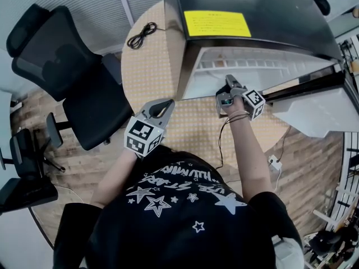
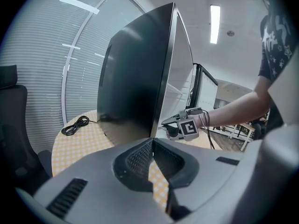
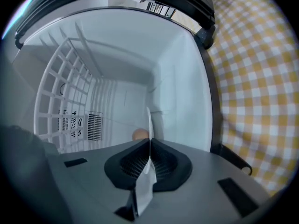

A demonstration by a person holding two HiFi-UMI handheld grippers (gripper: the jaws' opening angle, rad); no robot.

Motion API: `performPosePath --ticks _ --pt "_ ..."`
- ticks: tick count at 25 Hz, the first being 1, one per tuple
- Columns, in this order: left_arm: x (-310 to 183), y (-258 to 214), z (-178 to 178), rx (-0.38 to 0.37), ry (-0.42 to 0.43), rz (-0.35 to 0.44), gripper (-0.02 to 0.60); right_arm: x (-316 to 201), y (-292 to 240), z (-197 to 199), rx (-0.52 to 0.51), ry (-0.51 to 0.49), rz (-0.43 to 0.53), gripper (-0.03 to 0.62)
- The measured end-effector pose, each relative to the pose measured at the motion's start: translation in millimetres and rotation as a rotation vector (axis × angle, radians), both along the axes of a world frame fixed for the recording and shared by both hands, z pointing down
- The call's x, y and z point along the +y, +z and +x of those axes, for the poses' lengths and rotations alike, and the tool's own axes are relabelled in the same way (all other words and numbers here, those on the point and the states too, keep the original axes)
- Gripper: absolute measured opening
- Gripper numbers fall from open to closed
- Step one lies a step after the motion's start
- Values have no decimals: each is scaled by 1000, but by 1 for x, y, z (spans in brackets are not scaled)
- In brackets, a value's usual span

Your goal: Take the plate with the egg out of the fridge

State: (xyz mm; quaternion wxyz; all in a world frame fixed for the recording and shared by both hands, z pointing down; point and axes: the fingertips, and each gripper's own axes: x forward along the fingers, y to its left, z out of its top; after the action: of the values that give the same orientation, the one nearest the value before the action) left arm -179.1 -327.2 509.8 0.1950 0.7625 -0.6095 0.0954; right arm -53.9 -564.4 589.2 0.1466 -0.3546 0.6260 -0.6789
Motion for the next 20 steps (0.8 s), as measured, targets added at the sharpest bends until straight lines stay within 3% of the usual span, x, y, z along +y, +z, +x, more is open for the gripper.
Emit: performPosePath --ticks 14,20 --pt "7 7 35 -2 73 -22 5 85 7 76 -81 -16 25 32" --pt "14 9 57 -22 92 -38 6 95 21 85 -143 -29 13 35"
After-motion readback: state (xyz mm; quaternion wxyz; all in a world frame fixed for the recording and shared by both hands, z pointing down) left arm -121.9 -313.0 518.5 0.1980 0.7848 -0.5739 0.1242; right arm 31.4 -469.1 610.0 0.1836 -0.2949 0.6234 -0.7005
